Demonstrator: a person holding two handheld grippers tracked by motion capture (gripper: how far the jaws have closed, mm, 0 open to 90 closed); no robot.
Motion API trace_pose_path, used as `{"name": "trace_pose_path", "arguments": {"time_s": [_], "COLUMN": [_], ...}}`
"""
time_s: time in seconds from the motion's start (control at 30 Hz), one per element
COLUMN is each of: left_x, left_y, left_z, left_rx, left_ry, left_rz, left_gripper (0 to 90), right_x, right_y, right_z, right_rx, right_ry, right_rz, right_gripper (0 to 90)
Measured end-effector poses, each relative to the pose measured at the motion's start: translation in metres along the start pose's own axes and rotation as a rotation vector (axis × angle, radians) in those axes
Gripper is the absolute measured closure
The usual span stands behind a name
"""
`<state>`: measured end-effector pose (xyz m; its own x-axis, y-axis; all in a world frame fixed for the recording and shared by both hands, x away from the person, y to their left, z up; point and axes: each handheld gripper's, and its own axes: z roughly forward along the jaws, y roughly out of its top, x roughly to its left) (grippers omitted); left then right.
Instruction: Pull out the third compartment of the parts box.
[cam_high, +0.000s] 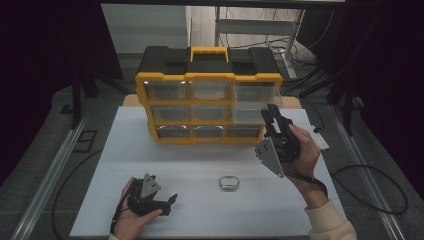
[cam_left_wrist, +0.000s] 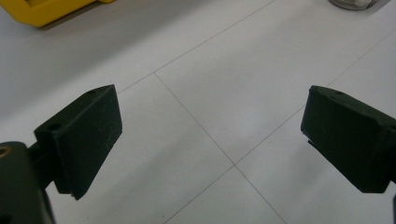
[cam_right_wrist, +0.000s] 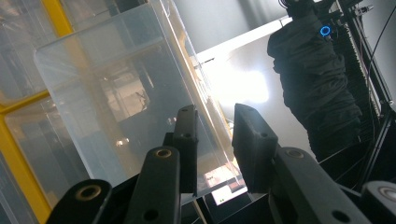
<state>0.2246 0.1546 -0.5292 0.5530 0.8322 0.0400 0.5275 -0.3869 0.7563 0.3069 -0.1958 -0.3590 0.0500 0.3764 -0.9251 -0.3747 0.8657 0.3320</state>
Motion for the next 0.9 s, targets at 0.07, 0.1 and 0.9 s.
{"name": "trace_pose_path", "arguments": {"time_s": [0.07,0.1,0.9], "left_x": [0.0003,0.0004,0.0001], "left_y": [-0.0002,-0.0002,-0.0006], "left_z": [0.0000,0.0001,0.0004], "left_rx": [0.001,0.002,0.006], "left_ry": [0.000,0.000,-0.001], "left_rz": [0.000,-0.001,0.000], "left_gripper": [5.9,5.9,6.1], "right_x": [0.0003,0.0006,0.0024], "right_y": [0.0000,0.0000,-0.0001], "right_z": [-0.0005,-0.0012,-0.0047], "right_rx": [-0.003,-0.001,-0.007], "right_ry": [-0.001,0.000,0.003], "right_rz": [0.001,-0.002,-0.008], "right_gripper": [71.2,71.3,70.9]}}
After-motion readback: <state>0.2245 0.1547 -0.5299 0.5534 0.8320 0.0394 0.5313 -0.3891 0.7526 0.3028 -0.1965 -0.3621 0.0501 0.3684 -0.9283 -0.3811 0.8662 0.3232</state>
